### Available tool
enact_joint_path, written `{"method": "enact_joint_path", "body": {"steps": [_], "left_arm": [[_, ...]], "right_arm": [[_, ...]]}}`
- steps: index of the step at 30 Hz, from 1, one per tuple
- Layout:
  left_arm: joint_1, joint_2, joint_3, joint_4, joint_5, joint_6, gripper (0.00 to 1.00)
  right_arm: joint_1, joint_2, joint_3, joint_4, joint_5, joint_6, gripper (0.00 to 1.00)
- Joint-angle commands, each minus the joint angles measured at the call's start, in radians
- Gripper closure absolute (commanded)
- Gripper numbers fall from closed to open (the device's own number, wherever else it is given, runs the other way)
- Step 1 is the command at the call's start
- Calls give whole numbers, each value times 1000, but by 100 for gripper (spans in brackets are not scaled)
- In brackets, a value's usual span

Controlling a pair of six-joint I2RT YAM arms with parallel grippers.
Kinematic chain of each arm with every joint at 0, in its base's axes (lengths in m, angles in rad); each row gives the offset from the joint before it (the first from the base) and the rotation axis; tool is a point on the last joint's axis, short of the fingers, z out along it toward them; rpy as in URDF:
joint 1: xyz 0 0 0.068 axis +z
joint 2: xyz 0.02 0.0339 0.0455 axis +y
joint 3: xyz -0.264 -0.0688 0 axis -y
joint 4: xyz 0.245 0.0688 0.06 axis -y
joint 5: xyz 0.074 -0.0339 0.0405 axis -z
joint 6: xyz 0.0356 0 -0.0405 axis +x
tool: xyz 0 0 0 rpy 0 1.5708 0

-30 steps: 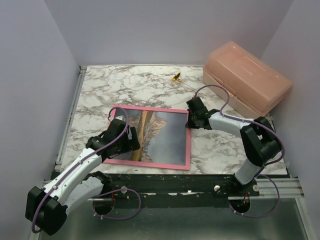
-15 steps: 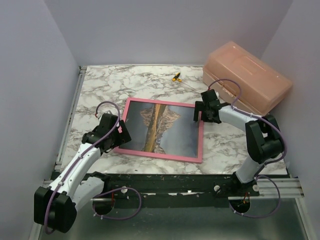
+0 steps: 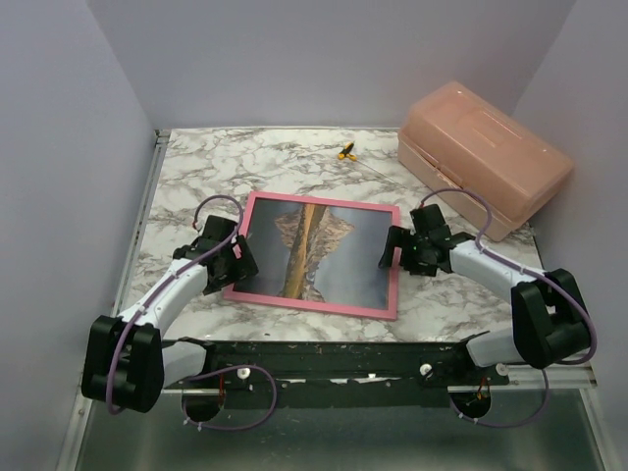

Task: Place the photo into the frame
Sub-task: Adjust the photo frame at the center of the board.

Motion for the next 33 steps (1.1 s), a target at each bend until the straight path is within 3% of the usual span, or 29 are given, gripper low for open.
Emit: {"method": "enact_joint_path", "body": {"steps": [1, 9, 16, 27, 33], "left_arm": [[6, 4, 0, 69, 102, 35, 2], [0, 12, -42, 122, 288, 48, 5], [-57, -103, -121, 126, 383, -23, 9], [-432, -368, -266, 171, 370, -338, 13], [-596, -360, -245, 263, 342, -433, 14]], "right_arm": [[3, 23, -44, 24, -135, 57, 0], [3, 101, -16, 89, -211, 54, 0], [3, 253, 147, 62, -217, -10, 0], [29, 583, 596, -89, -178, -94, 0], [59, 764, 824, -151, -131, -110, 0]]}}
